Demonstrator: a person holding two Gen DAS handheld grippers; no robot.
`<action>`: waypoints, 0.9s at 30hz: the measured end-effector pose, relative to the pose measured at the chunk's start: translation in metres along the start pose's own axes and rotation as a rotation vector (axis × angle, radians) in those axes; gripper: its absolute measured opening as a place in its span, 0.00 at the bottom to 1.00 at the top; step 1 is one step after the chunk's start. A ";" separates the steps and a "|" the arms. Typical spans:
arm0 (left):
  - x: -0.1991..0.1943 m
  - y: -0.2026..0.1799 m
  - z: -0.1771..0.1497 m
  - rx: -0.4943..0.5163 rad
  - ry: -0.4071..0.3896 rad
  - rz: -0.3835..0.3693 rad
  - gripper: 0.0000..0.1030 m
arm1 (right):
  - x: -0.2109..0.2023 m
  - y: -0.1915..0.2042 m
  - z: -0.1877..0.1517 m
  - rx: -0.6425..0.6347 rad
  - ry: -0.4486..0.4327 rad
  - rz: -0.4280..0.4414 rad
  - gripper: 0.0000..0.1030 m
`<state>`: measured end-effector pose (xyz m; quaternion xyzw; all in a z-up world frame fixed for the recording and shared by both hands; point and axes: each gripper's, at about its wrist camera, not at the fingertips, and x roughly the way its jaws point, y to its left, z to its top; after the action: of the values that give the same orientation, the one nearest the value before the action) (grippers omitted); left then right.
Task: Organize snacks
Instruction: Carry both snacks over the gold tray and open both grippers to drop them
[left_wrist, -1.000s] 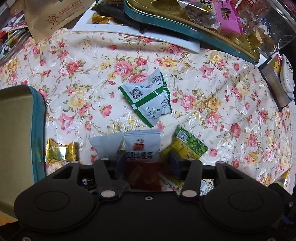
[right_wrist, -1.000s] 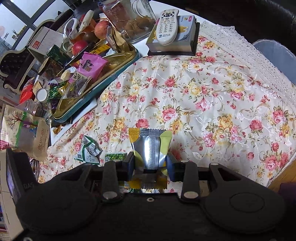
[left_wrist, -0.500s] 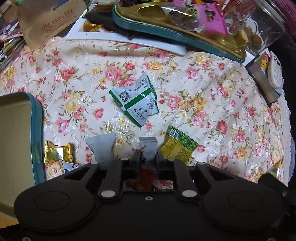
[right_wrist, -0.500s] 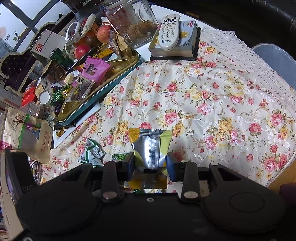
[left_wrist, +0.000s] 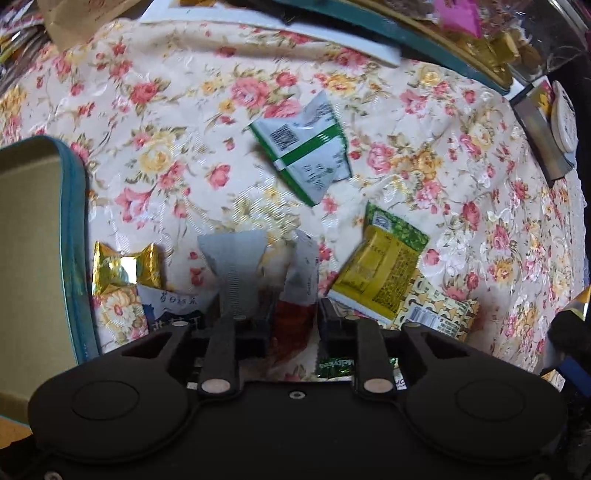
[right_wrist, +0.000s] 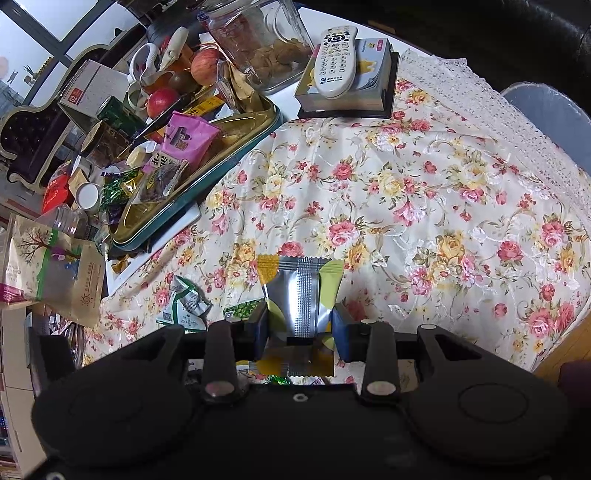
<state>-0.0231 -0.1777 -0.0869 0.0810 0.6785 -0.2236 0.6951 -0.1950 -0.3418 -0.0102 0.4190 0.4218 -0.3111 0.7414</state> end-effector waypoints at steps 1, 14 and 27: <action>0.002 -0.006 0.000 0.021 0.001 0.010 0.40 | -0.001 0.000 0.000 -0.005 -0.001 0.001 0.37; -0.027 -0.030 0.002 0.085 -0.091 0.032 0.16 | -0.010 -0.002 0.007 0.028 -0.027 0.002 0.37; -0.126 0.102 0.006 -0.149 -0.279 0.198 0.17 | -0.001 0.074 -0.025 -0.128 0.003 0.036 0.37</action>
<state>0.0276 -0.0644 0.0178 0.0640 0.5788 -0.1125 0.8051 -0.1446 -0.2856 0.0100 0.3786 0.4346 -0.2695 0.7715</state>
